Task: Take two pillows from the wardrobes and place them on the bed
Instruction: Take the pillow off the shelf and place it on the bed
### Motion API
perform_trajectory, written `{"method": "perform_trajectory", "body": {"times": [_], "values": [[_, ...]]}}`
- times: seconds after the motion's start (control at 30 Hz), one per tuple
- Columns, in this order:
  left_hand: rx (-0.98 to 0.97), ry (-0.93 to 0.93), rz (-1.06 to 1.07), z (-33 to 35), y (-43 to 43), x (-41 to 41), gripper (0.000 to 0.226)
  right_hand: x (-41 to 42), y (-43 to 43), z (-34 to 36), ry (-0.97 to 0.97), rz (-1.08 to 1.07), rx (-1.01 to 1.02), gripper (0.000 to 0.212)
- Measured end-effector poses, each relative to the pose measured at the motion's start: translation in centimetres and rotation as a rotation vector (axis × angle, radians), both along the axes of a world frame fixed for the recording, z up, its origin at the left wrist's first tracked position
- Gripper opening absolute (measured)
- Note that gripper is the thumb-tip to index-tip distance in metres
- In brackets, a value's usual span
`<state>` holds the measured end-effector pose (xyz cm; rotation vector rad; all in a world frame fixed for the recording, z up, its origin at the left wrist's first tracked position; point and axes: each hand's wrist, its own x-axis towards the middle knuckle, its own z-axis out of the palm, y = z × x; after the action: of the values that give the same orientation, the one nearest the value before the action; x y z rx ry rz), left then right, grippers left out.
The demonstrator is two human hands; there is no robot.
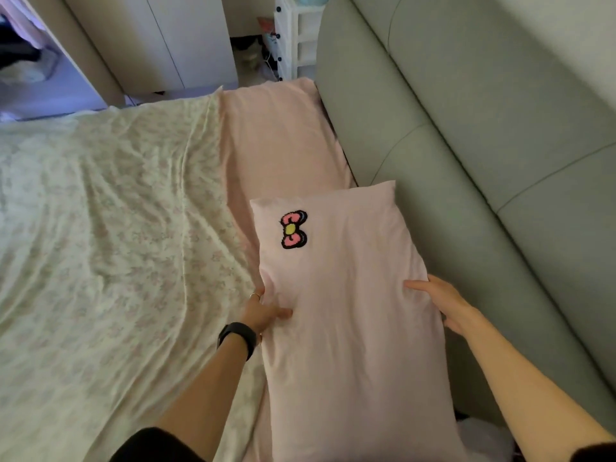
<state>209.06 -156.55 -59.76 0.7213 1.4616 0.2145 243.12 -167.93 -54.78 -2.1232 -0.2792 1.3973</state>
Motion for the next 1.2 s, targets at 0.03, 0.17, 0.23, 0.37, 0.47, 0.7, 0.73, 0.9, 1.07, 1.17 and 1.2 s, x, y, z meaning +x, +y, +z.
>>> {"method": "perform_trajectory", "body": {"times": [0.03, 0.17, 0.23, 0.37, 0.47, 0.7, 0.73, 0.9, 1.07, 1.17, 1.2], "values": [[-0.013, 0.005, 0.013, -0.7, 0.1, 0.9, 0.101, 1.2, 0.9, -0.9, -0.006, 0.014, -0.004, 0.028], [-0.030, 0.071, 0.048, -3.9, 0.8, 3.4, 0.107, 4.8, 4.2, -5.4, -0.009, 0.068, -0.036, 0.050], [-0.025, 0.088, 0.078, -6.0, 1.1, 3.8, 0.111, 5.4, 5.5, -7.9, -0.013, 0.099, -0.058, 0.063], [0.005, 0.165, 0.092, -10.3, 2.0, 4.2, 0.102, 5.5, 7.2, -13.8, -0.010, 0.148, -0.095, 0.072], [0.040, 0.210, 0.022, -12.2, 2.3, 4.9, 0.096, 5.6, 7.5, -16.7, -0.066, 0.167, -0.094, 0.066], [0.062, 0.171, 0.028, -13.2, 2.5, 6.1, 0.092, 8.0, 8.3, -17.5, -0.169, 0.170, -0.054, 0.051], [0.042, 0.136, 0.052, -13.1, 2.5, 5.9, 0.093, 8.3, 8.1, -17.4, -0.156, 0.150, -0.047, 0.053], [0.117, 0.243, -0.142, -14.1, 3.1, 6.7, 0.088, 8.0, 7.1, -18.3, -0.254, 0.185, -0.126, 0.047], [0.201, 0.661, -0.241, -14.6, 1.2, 9.8, 0.080, 3.6, 6.9, -19.2, -0.663, 0.267, -0.201, 0.051], [0.718, 0.759, -0.314, -14.1, -1.6, 12.2, 0.069, -0.4, 4.5, -19.7, -0.937, 0.353, 0.042, 0.058], [0.834, 0.717, -0.426, -14.5, -2.3, 12.7, 0.068, -1.5, 3.7, -20.2, -0.969, 0.466, 0.123, 0.062]]}}
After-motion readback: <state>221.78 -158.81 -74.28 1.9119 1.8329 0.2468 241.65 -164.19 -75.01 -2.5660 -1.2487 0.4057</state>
